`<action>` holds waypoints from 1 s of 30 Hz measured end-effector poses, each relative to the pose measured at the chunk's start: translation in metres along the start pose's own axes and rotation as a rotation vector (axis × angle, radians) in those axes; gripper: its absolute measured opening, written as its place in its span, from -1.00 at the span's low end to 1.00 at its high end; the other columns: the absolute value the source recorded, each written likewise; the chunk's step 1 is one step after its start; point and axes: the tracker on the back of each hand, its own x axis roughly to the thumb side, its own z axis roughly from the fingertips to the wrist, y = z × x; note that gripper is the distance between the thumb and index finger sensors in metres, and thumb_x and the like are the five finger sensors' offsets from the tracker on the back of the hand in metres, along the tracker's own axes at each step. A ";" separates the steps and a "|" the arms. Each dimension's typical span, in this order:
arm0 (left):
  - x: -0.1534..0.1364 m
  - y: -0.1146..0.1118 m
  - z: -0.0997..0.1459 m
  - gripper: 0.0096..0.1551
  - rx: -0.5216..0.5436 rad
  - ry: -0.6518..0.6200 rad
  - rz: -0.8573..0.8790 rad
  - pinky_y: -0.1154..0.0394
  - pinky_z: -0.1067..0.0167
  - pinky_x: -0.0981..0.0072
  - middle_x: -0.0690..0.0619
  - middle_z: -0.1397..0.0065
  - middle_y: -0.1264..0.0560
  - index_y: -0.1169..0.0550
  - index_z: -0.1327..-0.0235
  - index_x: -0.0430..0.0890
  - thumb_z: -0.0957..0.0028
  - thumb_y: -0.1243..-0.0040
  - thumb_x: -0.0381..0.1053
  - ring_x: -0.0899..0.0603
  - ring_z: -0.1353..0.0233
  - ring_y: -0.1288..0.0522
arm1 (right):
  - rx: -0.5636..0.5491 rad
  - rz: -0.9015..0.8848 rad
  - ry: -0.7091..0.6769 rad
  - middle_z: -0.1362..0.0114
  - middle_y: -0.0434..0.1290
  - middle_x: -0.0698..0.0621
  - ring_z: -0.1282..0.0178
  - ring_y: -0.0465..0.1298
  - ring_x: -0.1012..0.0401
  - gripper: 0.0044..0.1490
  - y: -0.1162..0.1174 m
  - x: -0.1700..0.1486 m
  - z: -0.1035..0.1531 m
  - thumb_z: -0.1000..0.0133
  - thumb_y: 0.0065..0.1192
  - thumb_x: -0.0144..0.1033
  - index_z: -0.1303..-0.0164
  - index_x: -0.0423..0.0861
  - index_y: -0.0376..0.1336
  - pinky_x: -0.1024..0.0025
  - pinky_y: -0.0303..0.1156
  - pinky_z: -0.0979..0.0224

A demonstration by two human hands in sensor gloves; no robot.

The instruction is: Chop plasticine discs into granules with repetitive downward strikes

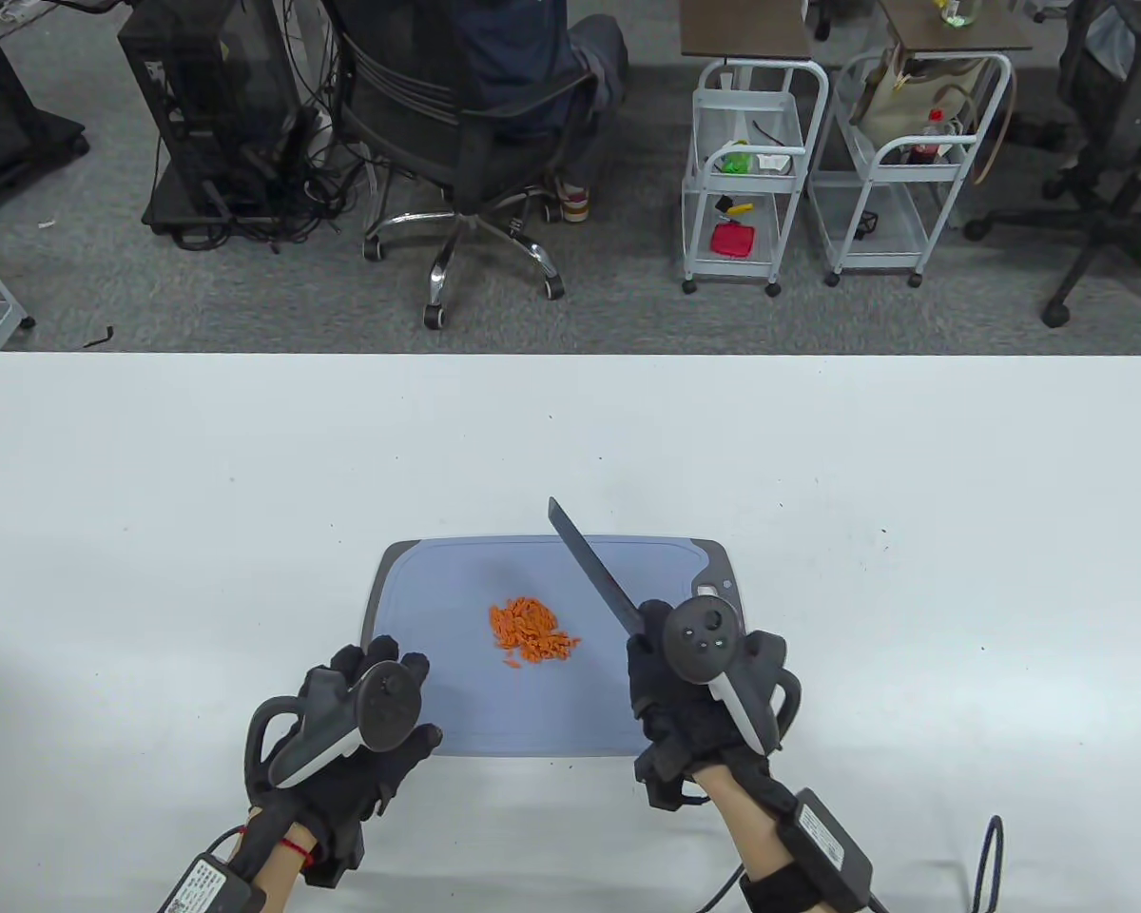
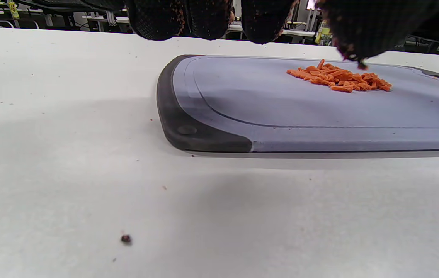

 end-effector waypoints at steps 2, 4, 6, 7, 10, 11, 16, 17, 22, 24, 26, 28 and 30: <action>0.001 0.000 0.000 -0.04 0.004 -0.003 -0.004 -0.11 -0.50 -0.37 -0.14 -0.80 -0.13 -0.25 -0.60 0.12 0.15 -0.02 0.41 -0.44 -0.68 -0.20 | -0.044 0.076 0.034 -0.09 0.66 -0.15 0.27 0.75 -0.04 -0.39 -0.010 -0.011 0.006 -0.04 0.42 -0.02 -0.31 0.08 0.54 -0.04 0.59 0.05; 0.002 0.000 0.000 -0.04 0.020 -0.003 -0.004 -0.10 -0.51 -0.36 -0.13 -0.80 -0.12 -0.25 -0.60 0.12 0.15 -0.02 0.41 -0.42 -0.69 -0.19 | -0.083 0.139 0.085 -0.11 0.66 -0.15 0.25 0.75 -0.05 -0.38 -0.017 -0.020 0.010 -0.05 0.41 -0.03 -0.35 0.11 0.51 -0.05 0.59 0.04; 0.002 -0.001 -0.001 -0.04 0.030 -0.003 -0.002 -0.10 -0.52 -0.35 -0.13 -0.80 -0.12 -0.25 -0.60 0.11 0.15 -0.02 0.40 -0.41 -0.69 -0.18 | -0.189 0.226 0.132 -0.11 0.65 -0.19 0.25 0.75 -0.07 -0.38 -0.018 -0.026 0.013 -0.05 0.43 -0.06 -0.35 0.11 0.52 -0.06 0.58 0.04; 0.002 -0.001 -0.001 -0.04 0.034 -0.003 -0.004 -0.10 -0.52 -0.35 -0.13 -0.80 -0.11 -0.25 -0.60 0.11 0.15 -0.02 0.40 -0.41 -0.69 -0.18 | -0.216 0.307 0.150 -0.13 0.65 -0.19 0.24 0.75 -0.07 -0.39 -0.015 -0.027 0.013 -0.06 0.42 -0.07 -0.35 0.12 0.52 -0.07 0.58 0.03; 0.003 -0.001 -0.001 -0.04 0.037 -0.005 -0.012 -0.10 -0.52 -0.35 -0.13 -0.80 -0.11 -0.24 -0.60 0.12 0.15 -0.02 0.40 -0.41 -0.69 -0.18 | -0.210 0.458 0.182 -0.15 0.65 -0.19 0.23 0.75 -0.07 -0.38 -0.002 -0.026 0.011 -0.06 0.42 -0.07 -0.39 0.19 0.46 -0.05 0.59 0.02; 0.003 -0.002 -0.001 -0.03 0.035 -0.005 -0.014 -0.10 -0.51 -0.35 -0.12 -0.80 -0.11 -0.24 -0.60 0.12 0.15 -0.02 0.40 -0.42 -0.69 -0.18 | -0.202 0.488 0.183 -0.15 0.65 -0.19 0.23 0.75 -0.06 -0.37 0.004 -0.025 0.010 -0.06 0.43 -0.07 -0.40 0.19 0.45 -0.05 0.59 0.03; 0.004 -0.004 -0.003 -0.04 0.016 -0.002 -0.026 -0.10 -0.51 -0.37 -0.13 -0.80 -0.12 -0.25 -0.60 0.12 0.15 -0.02 0.41 -0.44 -0.68 -0.19 | -0.053 0.561 0.146 -0.27 0.58 -0.18 0.17 0.75 -0.04 -0.33 0.028 -0.019 0.007 -0.03 0.42 0.00 -0.42 0.16 0.44 0.00 0.60 0.04; 0.004 -0.004 -0.003 -0.04 0.006 -0.003 -0.029 -0.11 -0.50 -0.37 -0.13 -0.80 -0.12 -0.26 -0.60 0.12 0.15 -0.02 0.41 -0.44 -0.68 -0.19 | -0.024 0.550 0.125 -0.26 0.59 -0.17 0.19 0.76 -0.02 -0.30 0.031 -0.019 0.007 -0.02 0.43 0.01 -0.42 0.15 0.43 0.03 0.61 0.07; 0.002 0.000 -0.002 -0.04 0.022 0.003 -0.022 -0.10 -0.50 -0.38 -0.14 -0.80 -0.12 -0.26 -0.60 0.12 0.15 -0.02 0.41 -0.45 -0.68 -0.19 | 0.093 0.552 0.095 -0.34 0.49 -0.17 0.12 0.73 -0.02 -0.25 0.043 -0.020 0.002 0.01 0.43 0.10 -0.44 0.15 0.42 0.03 0.59 0.01; 0.003 -0.001 -0.001 -0.04 0.021 -0.003 -0.034 -0.11 -0.50 -0.38 -0.14 -0.80 -0.12 -0.26 -0.60 0.12 0.15 -0.02 0.41 -0.45 -0.68 -0.19 | 0.084 0.541 0.091 -0.33 0.50 -0.18 0.13 0.72 -0.04 -0.25 0.043 -0.021 0.000 0.02 0.45 0.08 -0.43 0.12 0.44 0.00 0.58 0.01; 0.004 -0.002 -0.001 -0.04 0.012 -0.007 -0.042 -0.10 -0.50 -0.38 -0.13 -0.80 -0.12 -0.26 -0.60 0.12 0.15 -0.02 0.41 -0.45 -0.68 -0.19 | 0.091 0.525 0.097 -0.34 0.50 -0.17 0.11 0.72 -0.03 -0.24 0.039 -0.022 0.000 0.01 0.40 0.11 -0.44 0.14 0.43 0.00 0.58 0.00; 0.006 -0.002 0.000 -0.04 0.017 -0.013 -0.033 -0.11 -0.50 -0.38 -0.14 -0.80 -0.12 -0.26 -0.59 0.12 0.15 -0.02 0.41 -0.45 -0.68 -0.19 | 0.062 0.467 0.106 -0.33 0.52 -0.18 0.10 0.72 -0.05 -0.20 0.031 -0.023 0.002 0.00 0.33 0.17 -0.48 0.15 0.39 -0.02 0.58 -0.02; 0.007 0.001 0.003 -0.05 0.082 -0.053 -0.011 -0.11 -0.50 -0.37 -0.14 -0.80 -0.12 -0.27 -0.59 0.13 0.16 -0.02 0.41 -0.44 -0.68 -0.20 | -0.035 0.394 0.069 -0.32 0.54 -0.20 0.06 0.71 -0.08 -0.14 0.016 -0.019 0.008 0.02 0.33 0.18 -0.54 0.15 0.32 -0.06 0.56 -0.05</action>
